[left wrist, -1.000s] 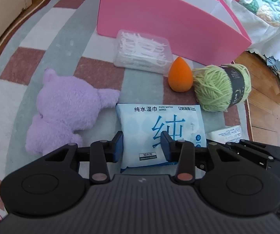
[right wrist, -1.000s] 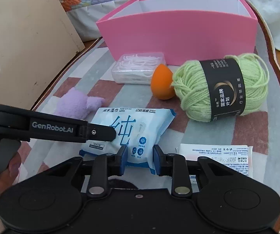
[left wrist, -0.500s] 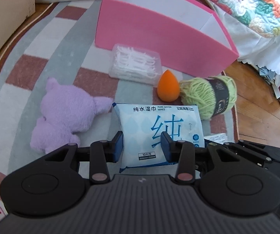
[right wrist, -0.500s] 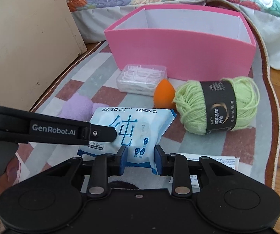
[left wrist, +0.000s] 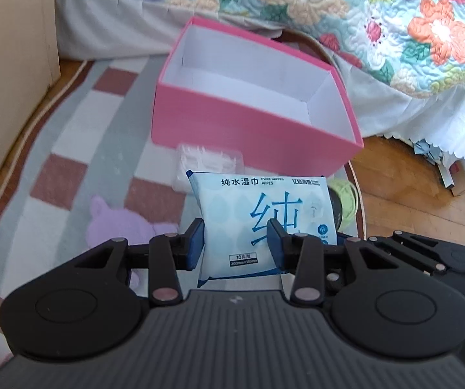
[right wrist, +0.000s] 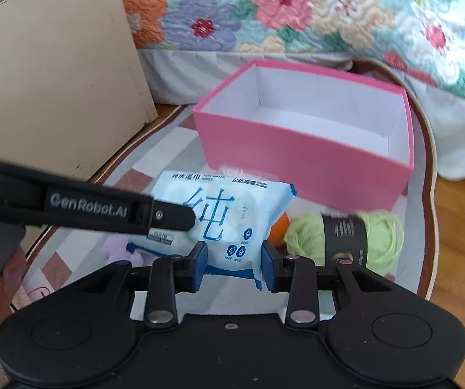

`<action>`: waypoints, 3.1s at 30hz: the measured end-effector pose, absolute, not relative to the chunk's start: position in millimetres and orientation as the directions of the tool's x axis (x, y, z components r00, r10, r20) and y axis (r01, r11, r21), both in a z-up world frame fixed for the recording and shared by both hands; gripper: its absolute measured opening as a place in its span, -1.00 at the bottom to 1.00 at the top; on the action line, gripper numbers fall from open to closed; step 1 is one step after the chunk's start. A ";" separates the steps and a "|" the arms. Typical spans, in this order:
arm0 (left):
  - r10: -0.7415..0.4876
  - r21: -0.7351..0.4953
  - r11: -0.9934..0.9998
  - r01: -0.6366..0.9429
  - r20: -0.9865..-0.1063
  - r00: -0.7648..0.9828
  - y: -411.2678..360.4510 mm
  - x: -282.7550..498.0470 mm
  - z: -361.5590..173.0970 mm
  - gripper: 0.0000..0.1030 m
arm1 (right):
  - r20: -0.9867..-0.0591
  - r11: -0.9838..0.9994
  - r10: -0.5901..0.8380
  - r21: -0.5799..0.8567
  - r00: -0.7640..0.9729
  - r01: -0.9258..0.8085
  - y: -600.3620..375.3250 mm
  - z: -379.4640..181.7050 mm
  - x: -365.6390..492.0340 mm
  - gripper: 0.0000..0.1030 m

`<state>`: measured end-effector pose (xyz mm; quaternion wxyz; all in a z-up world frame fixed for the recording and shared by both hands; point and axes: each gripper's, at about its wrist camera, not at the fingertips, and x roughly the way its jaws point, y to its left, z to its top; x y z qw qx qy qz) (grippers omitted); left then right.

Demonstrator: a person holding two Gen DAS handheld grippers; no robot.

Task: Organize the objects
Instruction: 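Lift the wipes pack with both tools and carry it over the pink box, then lower the wipes pack into the pink box and open both tools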

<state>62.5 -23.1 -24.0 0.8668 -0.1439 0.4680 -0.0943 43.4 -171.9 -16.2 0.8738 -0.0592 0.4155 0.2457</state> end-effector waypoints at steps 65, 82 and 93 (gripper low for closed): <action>-0.162 -0.129 0.984 0.122 -0.934 0.318 -78.3 353.1 -98.4 -0.28 | -0.878 0.891 0.363 0.228 0.313 -0.394 -175.9 -92.9 317.7 -0.44; -0.154 -0.129 0.988 0.090 -0.912 0.380 -78.2 359.6 -107.3 -0.31 | -0.903 0.906 0.329 0.219 0.276 -0.363 -156.5 -99.4 332.2 -0.59; -0.175 -0.161 0.985 0.068 -0.885 0.431 -63.5 348.3 -90.0 -0.31 | -0.878 0.890 0.361 0.223 0.315 -0.399 -152.4 -94.7 329.4 -0.32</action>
